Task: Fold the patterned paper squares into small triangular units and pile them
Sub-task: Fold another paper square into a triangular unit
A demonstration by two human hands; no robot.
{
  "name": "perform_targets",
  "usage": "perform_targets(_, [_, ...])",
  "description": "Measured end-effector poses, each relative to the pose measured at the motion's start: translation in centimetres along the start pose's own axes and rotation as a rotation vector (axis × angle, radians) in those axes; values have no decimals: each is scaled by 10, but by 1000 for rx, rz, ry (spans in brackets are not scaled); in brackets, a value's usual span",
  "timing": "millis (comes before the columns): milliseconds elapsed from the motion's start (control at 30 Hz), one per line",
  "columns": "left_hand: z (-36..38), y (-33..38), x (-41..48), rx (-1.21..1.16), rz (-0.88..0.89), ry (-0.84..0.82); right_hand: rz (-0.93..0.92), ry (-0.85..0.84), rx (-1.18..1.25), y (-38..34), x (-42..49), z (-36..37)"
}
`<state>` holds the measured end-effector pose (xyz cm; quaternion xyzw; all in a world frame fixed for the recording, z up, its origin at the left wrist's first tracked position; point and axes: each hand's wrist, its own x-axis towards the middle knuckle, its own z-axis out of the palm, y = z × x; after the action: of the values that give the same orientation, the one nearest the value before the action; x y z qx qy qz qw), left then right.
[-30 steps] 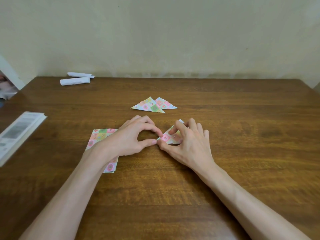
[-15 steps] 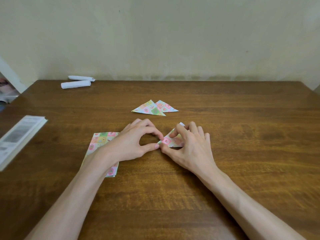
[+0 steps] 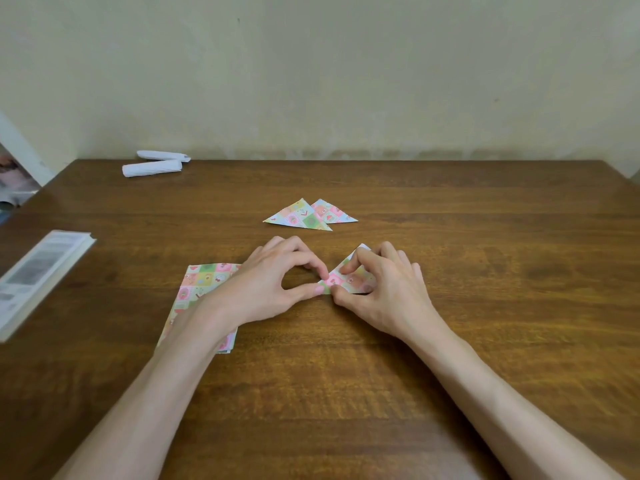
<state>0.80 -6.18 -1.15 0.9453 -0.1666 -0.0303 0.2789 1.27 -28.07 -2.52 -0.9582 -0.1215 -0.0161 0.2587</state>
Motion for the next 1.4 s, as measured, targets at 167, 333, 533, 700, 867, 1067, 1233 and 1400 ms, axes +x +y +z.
perform_targets(167, [4, 4, 1, 33, 0, 57, -8, -47, 27, 1, 1, -6])
perform_targets(333, [4, 3, 1, 43, 3, 49, -2, -88, 76, 3, 4, -11])
perform_targets(533, [7, 6, 2, 72, 4, 85, 15, -119, 153, 5, 6, -18])
perform_targets(700, [6, 7, 3, 79, 23, 47, 10, -102, 193, 10, 7, -16])
perform_targets(867, [10, 8, 5, 94, 130, 2, -16, -120, 266, 19, 10, -17])
perform_targets(1067, [13, 7, 3, 90, 202, -56, -78, -99, 290, 24, 10, -15])
perform_targets(1233, [12, 10, 2, 129, 214, -76, -36, -9, 110, 36, 8, -25])
perform_targets(1400, [14, 11, 1, 129, 210, -83, -13, -42, 125, 38, 11, -26])
